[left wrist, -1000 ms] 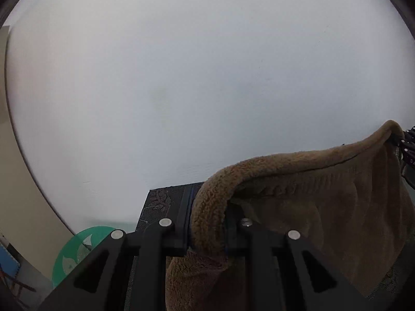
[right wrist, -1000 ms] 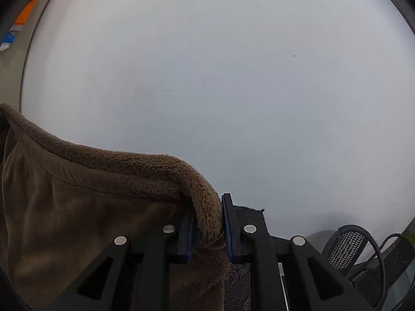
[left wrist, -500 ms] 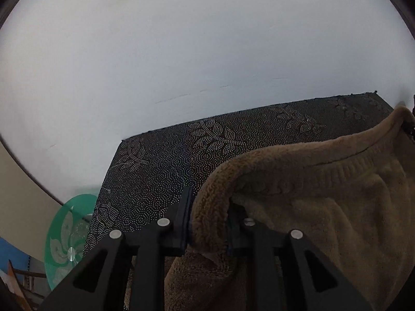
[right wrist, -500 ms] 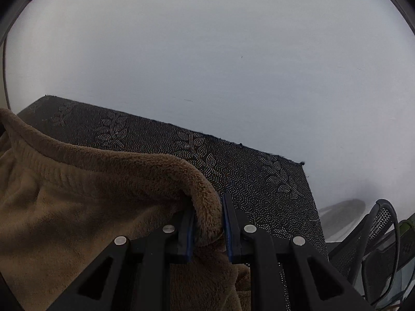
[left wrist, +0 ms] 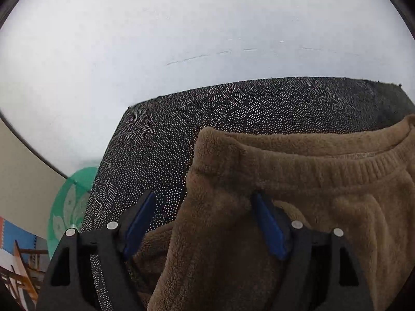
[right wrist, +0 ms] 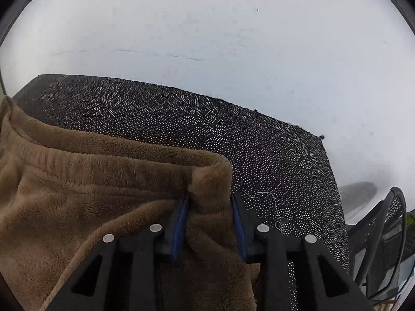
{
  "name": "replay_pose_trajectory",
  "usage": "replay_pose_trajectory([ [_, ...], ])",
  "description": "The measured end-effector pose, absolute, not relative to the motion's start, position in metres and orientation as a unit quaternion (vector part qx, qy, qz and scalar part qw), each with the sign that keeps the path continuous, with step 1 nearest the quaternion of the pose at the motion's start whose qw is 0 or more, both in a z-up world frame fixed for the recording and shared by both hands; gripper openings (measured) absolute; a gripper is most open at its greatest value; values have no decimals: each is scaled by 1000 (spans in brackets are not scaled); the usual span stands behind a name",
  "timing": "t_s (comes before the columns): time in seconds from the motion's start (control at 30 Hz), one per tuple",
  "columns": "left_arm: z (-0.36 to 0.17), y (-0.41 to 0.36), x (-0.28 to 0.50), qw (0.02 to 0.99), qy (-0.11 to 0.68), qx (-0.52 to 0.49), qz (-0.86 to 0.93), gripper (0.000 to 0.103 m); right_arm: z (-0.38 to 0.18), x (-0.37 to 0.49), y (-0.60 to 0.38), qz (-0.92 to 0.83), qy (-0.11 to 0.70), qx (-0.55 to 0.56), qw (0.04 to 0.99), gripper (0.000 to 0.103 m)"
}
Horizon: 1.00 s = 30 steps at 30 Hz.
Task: Fold clothes
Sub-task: 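Lower the held blanket onto the table with both grippers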
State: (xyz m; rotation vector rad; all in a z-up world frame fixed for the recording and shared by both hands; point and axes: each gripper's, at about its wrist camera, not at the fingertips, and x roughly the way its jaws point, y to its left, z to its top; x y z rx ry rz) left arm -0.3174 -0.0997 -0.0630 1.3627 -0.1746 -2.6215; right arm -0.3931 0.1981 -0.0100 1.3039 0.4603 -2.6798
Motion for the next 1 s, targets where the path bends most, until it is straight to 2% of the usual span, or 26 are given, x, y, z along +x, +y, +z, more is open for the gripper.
replay_pose_trajectory([
  [0.13,-38,-119,-290,77,-9,444,-893,81,13,-378,227,-900,76,420,85,37],
  [0.17,-28,-127,-278,73,4,435,-897,81,20,-369,237,-905,55,412,92,48],
  [0.23,-14,-138,-254,68,20,419,-905,82,36,-349,258,-914,9,392,108,64],
  [0.27,-8,-142,-242,64,25,413,-908,83,43,-336,268,-916,-4,383,116,65],
  [0.4,-3,-160,-194,41,41,413,-909,85,54,-281,296,-920,-16,367,138,65],
  [0.67,-39,-165,-115,9,60,457,-888,86,37,-185,311,-906,26,389,167,65],
  [1.0,-59,-166,-101,-62,147,458,-874,86,8,-178,308,-890,-10,424,167,65],
])
